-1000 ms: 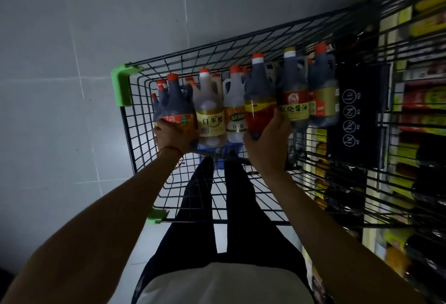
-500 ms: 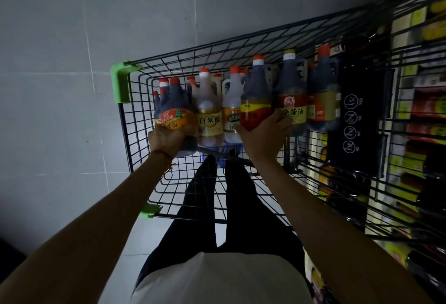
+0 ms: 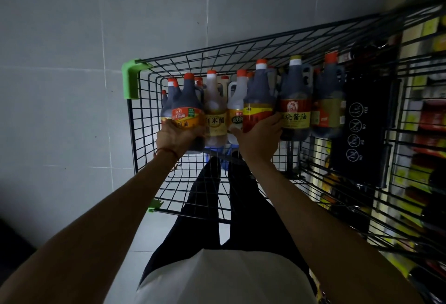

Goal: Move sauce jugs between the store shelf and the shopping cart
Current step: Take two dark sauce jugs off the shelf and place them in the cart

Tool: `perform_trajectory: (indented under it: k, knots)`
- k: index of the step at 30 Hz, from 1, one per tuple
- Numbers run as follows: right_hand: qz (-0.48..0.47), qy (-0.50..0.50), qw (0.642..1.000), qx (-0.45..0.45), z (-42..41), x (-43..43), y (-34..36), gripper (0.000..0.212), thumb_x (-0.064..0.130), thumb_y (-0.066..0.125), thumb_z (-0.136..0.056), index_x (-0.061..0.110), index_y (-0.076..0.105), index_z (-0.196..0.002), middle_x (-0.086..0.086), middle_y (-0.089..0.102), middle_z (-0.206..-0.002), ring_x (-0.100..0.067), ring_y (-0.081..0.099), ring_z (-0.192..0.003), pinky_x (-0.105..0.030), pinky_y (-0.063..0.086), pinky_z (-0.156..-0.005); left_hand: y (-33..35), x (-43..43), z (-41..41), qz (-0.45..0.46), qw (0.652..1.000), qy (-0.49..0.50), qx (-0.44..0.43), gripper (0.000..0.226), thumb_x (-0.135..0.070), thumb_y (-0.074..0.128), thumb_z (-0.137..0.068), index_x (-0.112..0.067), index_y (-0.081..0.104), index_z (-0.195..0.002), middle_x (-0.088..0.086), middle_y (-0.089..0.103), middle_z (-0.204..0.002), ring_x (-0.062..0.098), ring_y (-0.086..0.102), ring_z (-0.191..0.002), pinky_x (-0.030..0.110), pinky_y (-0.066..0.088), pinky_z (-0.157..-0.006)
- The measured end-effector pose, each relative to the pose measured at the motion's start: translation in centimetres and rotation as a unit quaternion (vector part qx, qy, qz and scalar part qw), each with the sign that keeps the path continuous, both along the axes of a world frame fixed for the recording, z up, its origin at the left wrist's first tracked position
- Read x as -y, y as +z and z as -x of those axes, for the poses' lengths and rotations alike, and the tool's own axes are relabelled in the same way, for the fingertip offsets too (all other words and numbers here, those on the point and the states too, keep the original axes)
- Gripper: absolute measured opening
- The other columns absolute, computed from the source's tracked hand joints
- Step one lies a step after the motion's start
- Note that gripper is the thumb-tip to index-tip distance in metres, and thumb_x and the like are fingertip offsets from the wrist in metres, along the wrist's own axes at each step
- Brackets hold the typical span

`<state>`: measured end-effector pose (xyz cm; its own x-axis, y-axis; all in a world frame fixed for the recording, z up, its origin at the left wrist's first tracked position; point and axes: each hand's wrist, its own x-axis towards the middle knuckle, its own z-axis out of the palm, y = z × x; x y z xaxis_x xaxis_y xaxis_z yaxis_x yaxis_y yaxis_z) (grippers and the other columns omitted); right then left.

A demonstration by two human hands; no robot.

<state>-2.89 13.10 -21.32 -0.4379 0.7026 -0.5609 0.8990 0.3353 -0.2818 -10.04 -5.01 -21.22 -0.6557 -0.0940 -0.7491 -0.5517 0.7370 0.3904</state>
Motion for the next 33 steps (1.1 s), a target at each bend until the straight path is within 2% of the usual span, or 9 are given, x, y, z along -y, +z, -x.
perform_trajectory:
  k: [3,9,11,15,19,23,26,30,33]
  knots:
    - [-0.007,0.011,1.000,0.001,-0.2,-0.2,-0.4,0.128,0.049,0.093,-0.068,-0.003,0.017,-0.157,-0.025,0.036,-0.154,-0.042,0.043,-0.139,-0.051,0.048,-0.107,-0.1,-0.4,-0.1,-0.017,1.000,0.011,0.001,0.059,-0.037,0.090,-0.070,-0.021,0.056,-0.116,-0.006,0.063,-0.094,0.010,0.061,-0.083,0.023,0.049,-0.067]
    - [0.045,-0.009,0.998,-0.036,-1.2,-1.0,-0.8,0.114,0.020,0.096,-0.060,0.004,0.028,-0.150,-0.018,0.045,-0.142,-0.038,0.054,-0.124,-0.040,0.051,-0.085,-0.9,-0.5,-0.9,-0.021,0.999,0.025,0.004,0.067,-0.031,0.092,-0.068,-0.021,0.052,-0.120,-0.004,0.064,-0.102,0.009,0.063,-0.088,0.020,0.048,-0.068]
    - [0.058,-0.003,0.998,-0.038,-1.2,-0.9,-0.8,0.116,0.017,0.095,-0.060,0.005,0.026,-0.152,-0.018,0.044,-0.143,-0.038,0.056,-0.123,-0.041,0.053,-0.085,-1.0,-0.6,-1.1,-0.011,1.000,0.022,0.003,0.066,-0.031,0.091,-0.069,-0.022,0.049,-0.119,-0.003,0.062,-0.103,0.008,0.061,-0.085,0.019,0.046,-0.066]
    - [0.076,-0.004,0.995,-0.069,-1.3,-1.5,-0.8,0.119,0.029,0.100,-0.057,0.004,0.030,-0.150,-0.017,0.051,-0.142,-0.039,0.058,-0.123,-0.045,0.054,-0.092,-0.7,-0.9,-1.4,0.006,1.000,0.010,-0.006,0.080,-0.035,0.091,-0.069,-0.018,0.045,-0.131,0.001,0.060,-0.112,0.020,0.062,-0.099,0.029,0.051,-0.078]
    - [0.121,-0.027,0.989,-0.077,-1.7,-2.4,-0.8,0.113,0.024,0.099,-0.059,0.005,0.032,-0.148,-0.015,0.055,-0.139,-0.038,0.061,-0.121,-0.039,0.052,-0.090,-0.6,-1.4,-1.6,-0.009,1.000,0.020,-0.006,0.063,-0.028,0.089,-0.071,-0.021,0.045,-0.116,-0.009,0.057,-0.094,0.009,0.059,-0.084,0.017,0.045,-0.065]
    - [0.166,-0.070,0.982,-0.057,-2.8,-2.0,0.0,0.099,0.026,0.097,-0.065,0.006,0.039,-0.142,-0.013,0.059,-0.135,-0.035,0.063,-0.119,-0.033,0.048,-0.086,0.6,-1.2,-1.9,-0.026,0.999,-0.028,-0.020,0.094,-0.062,0.083,-0.043,-0.019,0.055,-0.121,0.000,0.066,-0.105,0.021,0.067,-0.094,0.035,0.059,-0.077]
    - [0.181,-0.106,0.975,-0.074,-4.8,-1.0,1.2,0.102,0.031,0.097,-0.067,0.007,0.038,-0.147,-0.011,0.059,-0.137,-0.031,0.062,-0.122,-0.031,0.046,-0.087,1.5,-1.1,-2.2,-0.053,0.997,-0.052,-0.027,0.064,-0.044,0.094,-0.053,-0.031,0.053,-0.101,-0.001,0.067,-0.099,0.022,0.068,-0.092,0.044,0.061,-0.082]
    - [0.162,-0.163,0.965,-0.129,-7.3,1.3,3.5,0.097,0.043,0.098,-0.060,0.012,0.048,-0.138,-0.010,0.069,-0.122,-0.030,0.068,-0.108,-0.034,0.054,-0.084,3.2,-1.1,-2.9,-0.088,0.992,-0.075,-0.043,0.055,-0.043,0.095,-0.056,-0.031,0.052,-0.088,-0.008,0.063,-0.085,0.012,0.064,-0.077,0.027,0.055,-0.066]
    - [0.140,-0.212,0.949,-0.190,-8.8,3.4,5.8,0.101,0.059,0.092,-0.043,0.016,0.056,-0.127,-0.003,0.072,-0.108,-0.021,0.070,-0.093,-0.040,0.060,-0.083,4.4,-0.3,-3.2,-0.104,0.988,-0.107,-0.042,0.089,-0.074,0.087,-0.037,-0.025,0.061,-0.106,-0.007,0.069,-0.093,0.012,0.068,-0.081,0.028,0.058,-0.067]
